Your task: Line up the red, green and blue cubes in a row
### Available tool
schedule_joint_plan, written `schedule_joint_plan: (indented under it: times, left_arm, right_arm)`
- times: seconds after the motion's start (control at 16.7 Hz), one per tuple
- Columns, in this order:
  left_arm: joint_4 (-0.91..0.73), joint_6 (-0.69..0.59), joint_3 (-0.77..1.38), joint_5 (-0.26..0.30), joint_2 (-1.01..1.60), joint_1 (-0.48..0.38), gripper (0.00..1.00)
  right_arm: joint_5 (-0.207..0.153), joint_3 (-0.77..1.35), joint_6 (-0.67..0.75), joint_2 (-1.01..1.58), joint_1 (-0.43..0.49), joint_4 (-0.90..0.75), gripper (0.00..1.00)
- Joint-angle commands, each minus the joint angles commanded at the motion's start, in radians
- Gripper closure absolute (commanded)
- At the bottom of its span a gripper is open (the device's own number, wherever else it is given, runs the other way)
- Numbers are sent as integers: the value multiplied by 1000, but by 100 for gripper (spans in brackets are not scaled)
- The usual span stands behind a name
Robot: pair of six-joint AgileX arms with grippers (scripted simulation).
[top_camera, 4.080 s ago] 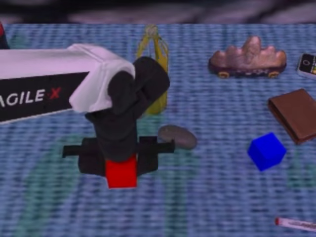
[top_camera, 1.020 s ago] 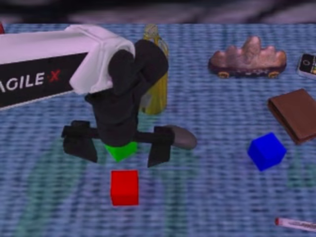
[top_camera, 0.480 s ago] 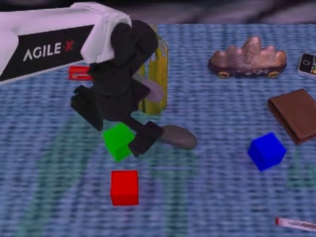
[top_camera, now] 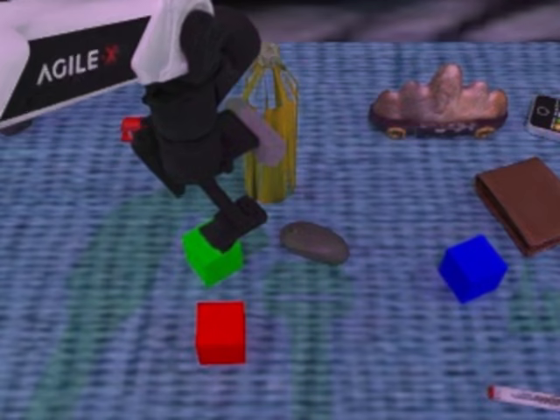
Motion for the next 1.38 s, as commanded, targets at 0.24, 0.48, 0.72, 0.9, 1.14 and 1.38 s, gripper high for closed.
schedule_joint_plan:
  times: [0.24,0.48,0.72,0.9,1.14,1.38]
  left_arm:
    - [1,-1,-3,0,-5,-6,0]
    - [73,-2,-49,0,27,-2,0]
    - [240,1,-138,1,94,1,0]
    - [301,3,-175,1,125,1,0]
    - [302,3,-176,1,126,1,8]
    - [302,3,-176,1,126,1,38]
  right_arm:
    - [0,0,0,0,0,0,0]
    - [0,0,0,0,0,0,0]
    - [0,0,0,0,0,0,0]
    - [0,0,0,0,0,0,0]
    - [0,0,0,0,0,0,0]
    - [0,0,0,0,0,0,0]
